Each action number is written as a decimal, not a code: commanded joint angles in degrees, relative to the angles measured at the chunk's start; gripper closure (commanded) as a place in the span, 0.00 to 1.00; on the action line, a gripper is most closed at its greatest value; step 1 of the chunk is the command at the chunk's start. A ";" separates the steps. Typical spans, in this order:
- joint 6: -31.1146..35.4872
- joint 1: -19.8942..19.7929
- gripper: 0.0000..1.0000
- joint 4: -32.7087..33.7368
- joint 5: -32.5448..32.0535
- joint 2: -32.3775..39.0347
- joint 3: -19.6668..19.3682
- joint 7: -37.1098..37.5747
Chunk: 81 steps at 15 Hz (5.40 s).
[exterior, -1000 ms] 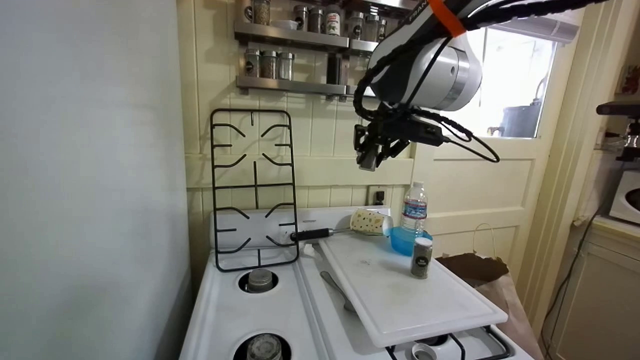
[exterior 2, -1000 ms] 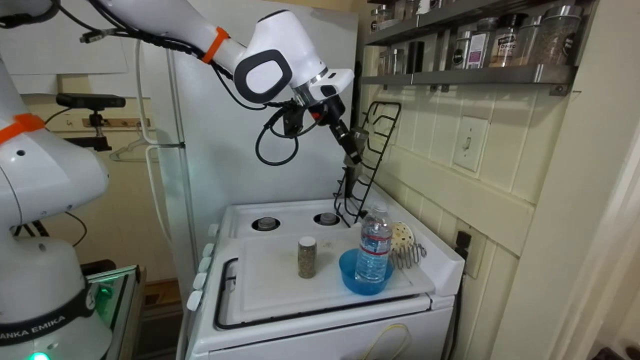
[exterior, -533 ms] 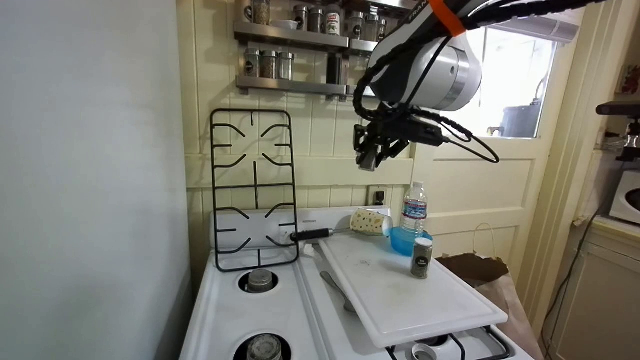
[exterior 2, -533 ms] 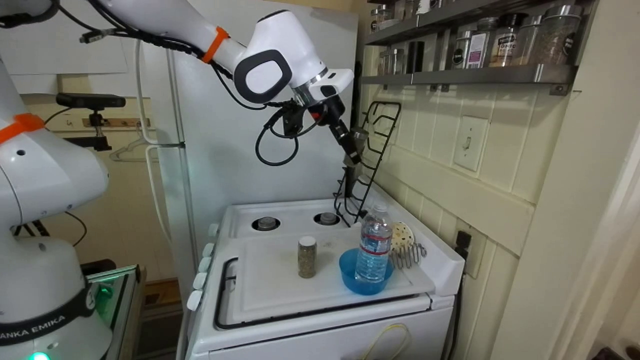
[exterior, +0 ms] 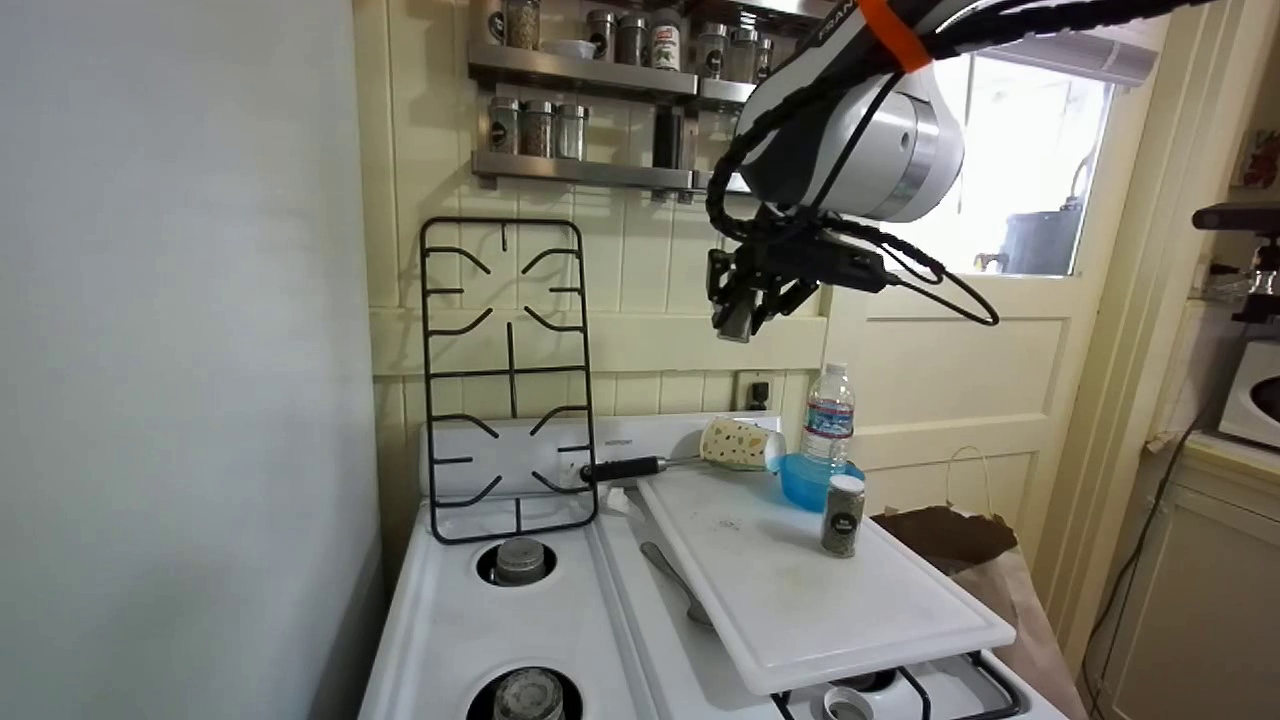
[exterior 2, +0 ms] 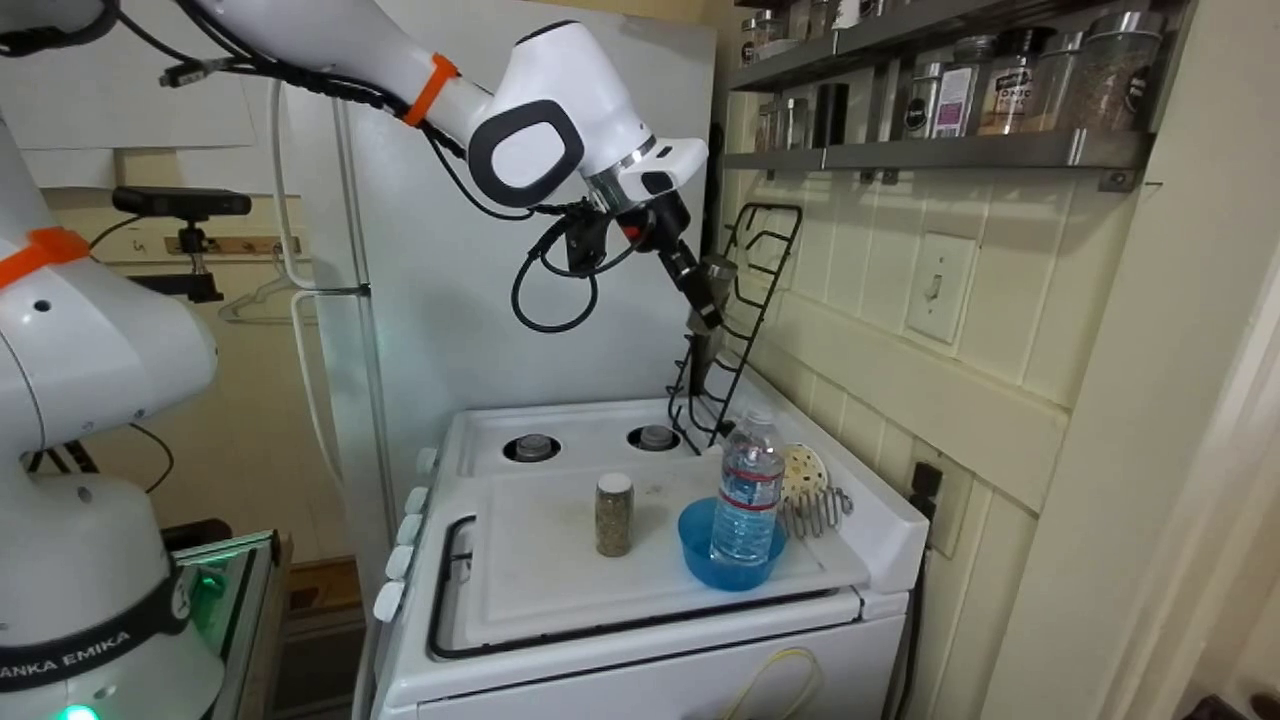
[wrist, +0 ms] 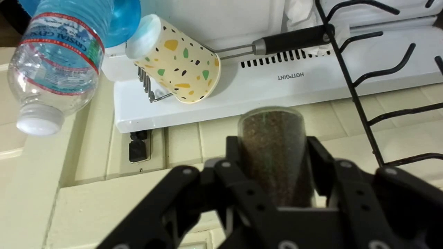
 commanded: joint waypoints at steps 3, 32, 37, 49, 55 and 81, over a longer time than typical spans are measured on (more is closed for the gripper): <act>1.37 8.35 0.51 -0.60 -8.13 3.09 -8.12 5.61; 49.09 3.79 0.76 2.24 -19.40 0.26 -14.31 -4.02; 51.14 -4.07 0.76 -0.93 -16.98 -3.26 -8.15 -16.72; 53.70 -14.61 0.76 -0.87 -12.83 -4.17 3.12 -24.62; 57.05 -26.56 0.76 0.55 -8.33 -6.75 16.07 -27.73; 54.96 -43.87 0.76 8.26 -19.25 -15.68 28.25 -15.52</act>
